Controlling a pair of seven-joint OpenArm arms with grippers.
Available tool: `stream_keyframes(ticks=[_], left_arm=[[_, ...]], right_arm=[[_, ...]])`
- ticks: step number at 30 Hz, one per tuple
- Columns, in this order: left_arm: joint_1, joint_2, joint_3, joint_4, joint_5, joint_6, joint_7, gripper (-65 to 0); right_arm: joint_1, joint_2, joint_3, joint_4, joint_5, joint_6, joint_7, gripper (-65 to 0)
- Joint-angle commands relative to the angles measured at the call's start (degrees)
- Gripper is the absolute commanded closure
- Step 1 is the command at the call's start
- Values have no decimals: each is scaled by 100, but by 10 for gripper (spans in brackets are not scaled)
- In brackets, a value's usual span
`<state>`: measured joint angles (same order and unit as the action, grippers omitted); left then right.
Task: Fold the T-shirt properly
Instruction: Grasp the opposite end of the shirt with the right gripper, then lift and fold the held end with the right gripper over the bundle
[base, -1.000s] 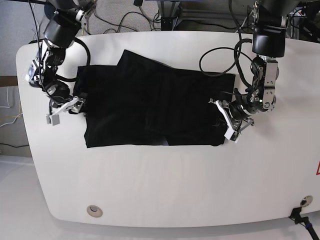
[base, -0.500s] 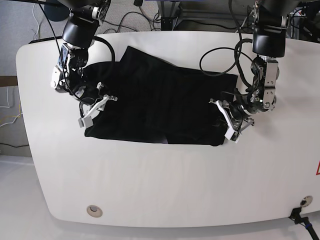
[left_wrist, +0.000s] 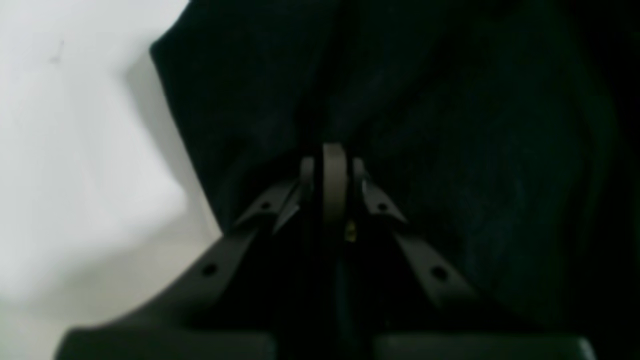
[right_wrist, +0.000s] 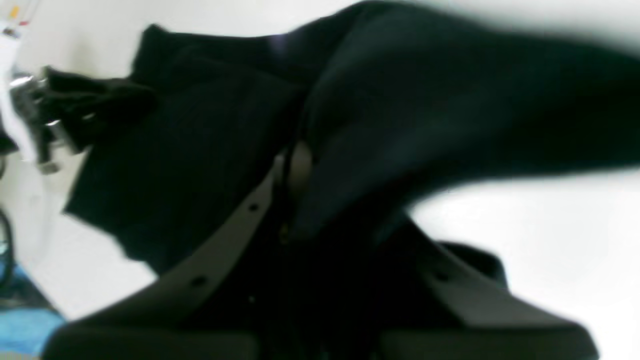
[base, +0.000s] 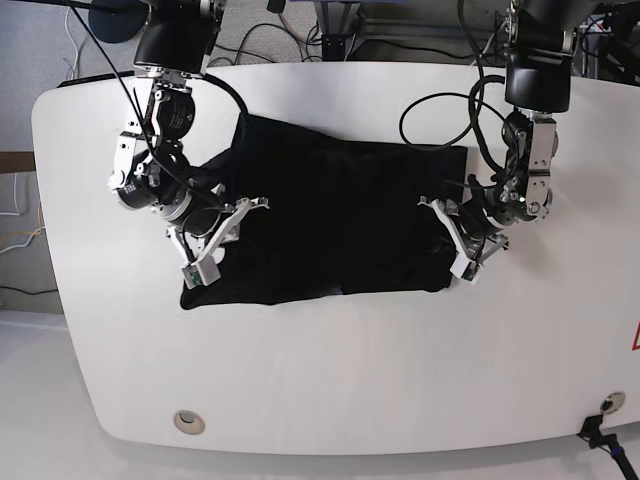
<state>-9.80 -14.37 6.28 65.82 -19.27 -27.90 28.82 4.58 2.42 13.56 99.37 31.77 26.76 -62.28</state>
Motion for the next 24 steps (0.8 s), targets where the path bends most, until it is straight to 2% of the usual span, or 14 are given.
stream_keyframes(ticks=[1, 8, 12, 19, 24], left_arm=[[44, -53, 18, -37, 322, 87, 498, 0], [44, -35, 27, -28, 322, 87, 507, 0], [44, -27, 27, -28, 322, 87, 507, 0], [44, -27, 27, -28, 322, 87, 507, 0], [44, -27, 27, -28, 314, 87, 507, 0]], right_arm=[[144, -70, -235, 98, 71, -8, 70, 0], [285, -615, -895, -34, 63, -52, 79, 0], [487, -826, -974, -386, 63, -52, 87, 0], [900, -879, -1246, -1001, 107, -43, 114, 0], [953, -967, -1651, -1186, 71, -52, 606, 0]])
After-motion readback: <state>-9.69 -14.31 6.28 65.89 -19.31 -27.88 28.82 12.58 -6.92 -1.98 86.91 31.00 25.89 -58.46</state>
